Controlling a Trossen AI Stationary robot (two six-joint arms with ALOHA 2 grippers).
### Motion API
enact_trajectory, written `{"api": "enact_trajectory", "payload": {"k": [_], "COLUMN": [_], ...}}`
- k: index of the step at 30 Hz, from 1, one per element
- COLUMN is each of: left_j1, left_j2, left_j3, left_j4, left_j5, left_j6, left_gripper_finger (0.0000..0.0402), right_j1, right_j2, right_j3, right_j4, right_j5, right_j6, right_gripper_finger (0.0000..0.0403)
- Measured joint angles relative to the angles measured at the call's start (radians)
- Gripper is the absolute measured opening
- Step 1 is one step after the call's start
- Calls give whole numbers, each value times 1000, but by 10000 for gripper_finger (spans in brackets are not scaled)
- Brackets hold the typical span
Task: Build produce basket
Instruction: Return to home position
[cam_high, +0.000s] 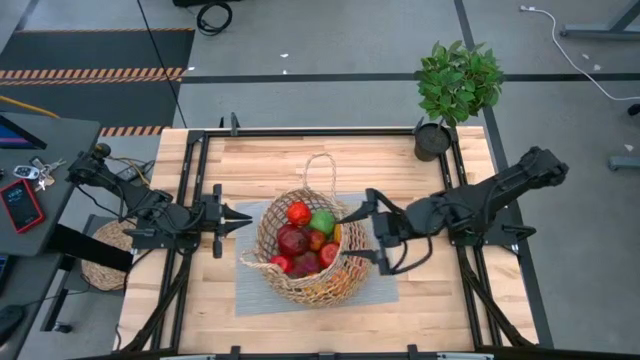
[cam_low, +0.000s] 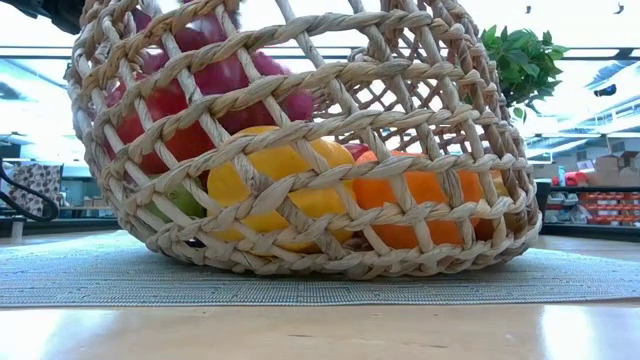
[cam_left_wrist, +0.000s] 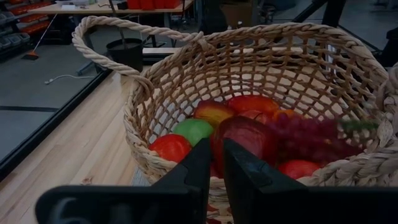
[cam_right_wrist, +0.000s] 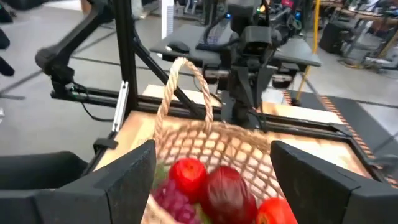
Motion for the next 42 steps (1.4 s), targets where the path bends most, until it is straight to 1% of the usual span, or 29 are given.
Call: {"api": "enact_trajectory", "payload": {"k": [4,6,14,16,19,21,23,26,29,31,35,36,37,39,42], "left_j1": [0,0,0,0,0,0,0,0,0,0,0,0,0,0,0], "left_j2": [0,0,0,0,0,0,0,0,0,0,0,0,0,0,0], "left_j3": [0,0,0,0,0,0,0,0,0,0,0,0,0,0,0], "left_j4": [0,0,0,0,0,0,0,0,0,0,0,0,0,0,0], "left_j5": [0,0,0,0,0,0,0,0,0,0,0,0,0,0,0], "left_j6": [0,0,0,0,0,0,0,0,0,0,0,0,0,0,0], "left_gripper_finger": [48,48,48,48,48,48,48,48,48,48,48,48,48,48,48], "right_j1": [67,91,167,185,206,212,212,196,149,104,16,0,-14,-38,-63], "right_j2": [-80,-133,-369,-434,-539,-610,-675,-766,-825,-850,-886,-897,-905,-926,-944], "right_j3": [-79,-139,-471,-546,-630,-684,-743,-841,-954,-1020,-1120,-1140,-1154,-1178,-1178], "right_j4": [-14,-8,182,219,260,300,334,383,496,568,693,716,739,752,697], "right_j5": [121,155,159,176,201,198,152,50,10,-37,-263,-297,-313,-307,-279], "right_j6": [-9,-6,49,60,63,53,30,3,-18,-29,-33,-29,-24,-13,28], "right_gripper_finger": [319,319,318,318,318,318,318,317,309,298,256,243,231,206,177]}}
